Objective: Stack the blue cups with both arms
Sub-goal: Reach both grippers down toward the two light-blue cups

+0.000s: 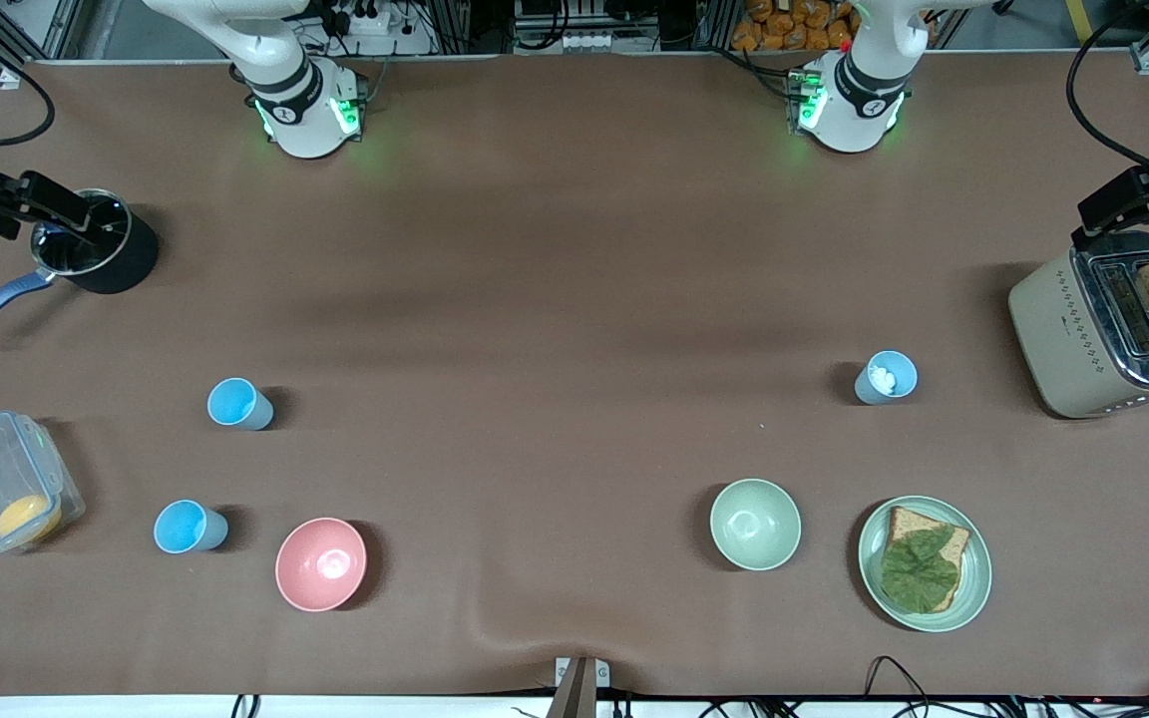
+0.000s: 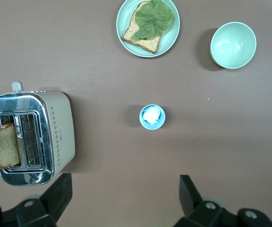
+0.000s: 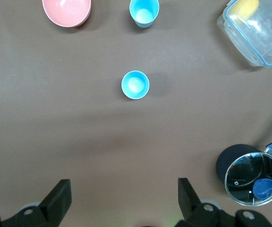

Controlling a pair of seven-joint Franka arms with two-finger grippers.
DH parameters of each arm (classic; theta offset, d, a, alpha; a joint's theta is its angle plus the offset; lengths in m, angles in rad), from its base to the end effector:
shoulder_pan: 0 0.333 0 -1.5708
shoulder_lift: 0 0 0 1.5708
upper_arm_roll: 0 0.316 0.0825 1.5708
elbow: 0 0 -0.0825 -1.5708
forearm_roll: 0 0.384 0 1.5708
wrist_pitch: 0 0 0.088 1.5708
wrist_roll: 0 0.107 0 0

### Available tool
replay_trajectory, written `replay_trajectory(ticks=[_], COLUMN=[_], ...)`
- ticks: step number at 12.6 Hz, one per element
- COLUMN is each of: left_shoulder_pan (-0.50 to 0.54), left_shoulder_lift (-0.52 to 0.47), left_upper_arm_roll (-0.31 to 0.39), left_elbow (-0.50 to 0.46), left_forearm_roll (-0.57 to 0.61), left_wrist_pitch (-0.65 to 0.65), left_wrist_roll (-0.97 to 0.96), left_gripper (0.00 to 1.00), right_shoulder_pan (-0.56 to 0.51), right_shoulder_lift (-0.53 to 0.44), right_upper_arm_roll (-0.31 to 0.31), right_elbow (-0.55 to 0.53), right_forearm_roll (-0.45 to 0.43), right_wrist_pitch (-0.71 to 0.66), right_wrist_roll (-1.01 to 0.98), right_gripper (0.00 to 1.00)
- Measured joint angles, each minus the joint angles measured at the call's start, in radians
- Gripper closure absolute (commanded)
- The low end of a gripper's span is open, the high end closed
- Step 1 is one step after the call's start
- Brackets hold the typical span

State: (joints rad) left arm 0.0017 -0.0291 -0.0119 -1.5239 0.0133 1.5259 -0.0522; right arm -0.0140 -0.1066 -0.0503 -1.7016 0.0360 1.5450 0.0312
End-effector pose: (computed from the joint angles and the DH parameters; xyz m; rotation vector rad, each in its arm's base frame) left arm 0.5412 -0.0042 0.6585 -3.1278 -0.0670 -0.0493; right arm 0.5160 -0.0307 0.6179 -3.0950 0.1472 0.0766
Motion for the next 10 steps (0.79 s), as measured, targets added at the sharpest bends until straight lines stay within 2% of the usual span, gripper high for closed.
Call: replay_trajectory(ticks=[3, 6, 9, 10], left_shoulder_pan=[0.001, 0.001, 0.007, 0.011], left_shoulder_lift=[0.001, 0.029, 0.128, 0.165], left_upper_arm_roll=[0.003, 0.004, 0.005, 0.005], left_elbow=[0.001, -0.002, -0.019, -0.043], left_forearm_roll=[0.000, 0.000, 0.000, 0.000], left_wrist_pitch=[0.001, 0.000, 0.017, 0.073], left_wrist_roll=[0.000, 0.014, 0.056, 0.061], left_gripper=[0.00, 0.00, 0.00, 0.00], right_shoulder_pan=[-0.003, -0.020, -0.022, -0.022], right_shoulder_lift=[0.008, 0.010, 0.038, 0.056], right_upper_arm_roll=[0.003, 0.041, 0.046, 0.046], right_elbow=[-0.001, -0.004, -0.015, -0.016], right_forearm_roll=[-0.001, -0.002, -0.004, -0.004], right_wrist_pitch=[0.003, 0.005, 0.030, 0.039], right_wrist_roll=[-0.002, -0.002, -0.002, -0.002], right_gripper=[0.00, 0.00, 0.00, 0.00])
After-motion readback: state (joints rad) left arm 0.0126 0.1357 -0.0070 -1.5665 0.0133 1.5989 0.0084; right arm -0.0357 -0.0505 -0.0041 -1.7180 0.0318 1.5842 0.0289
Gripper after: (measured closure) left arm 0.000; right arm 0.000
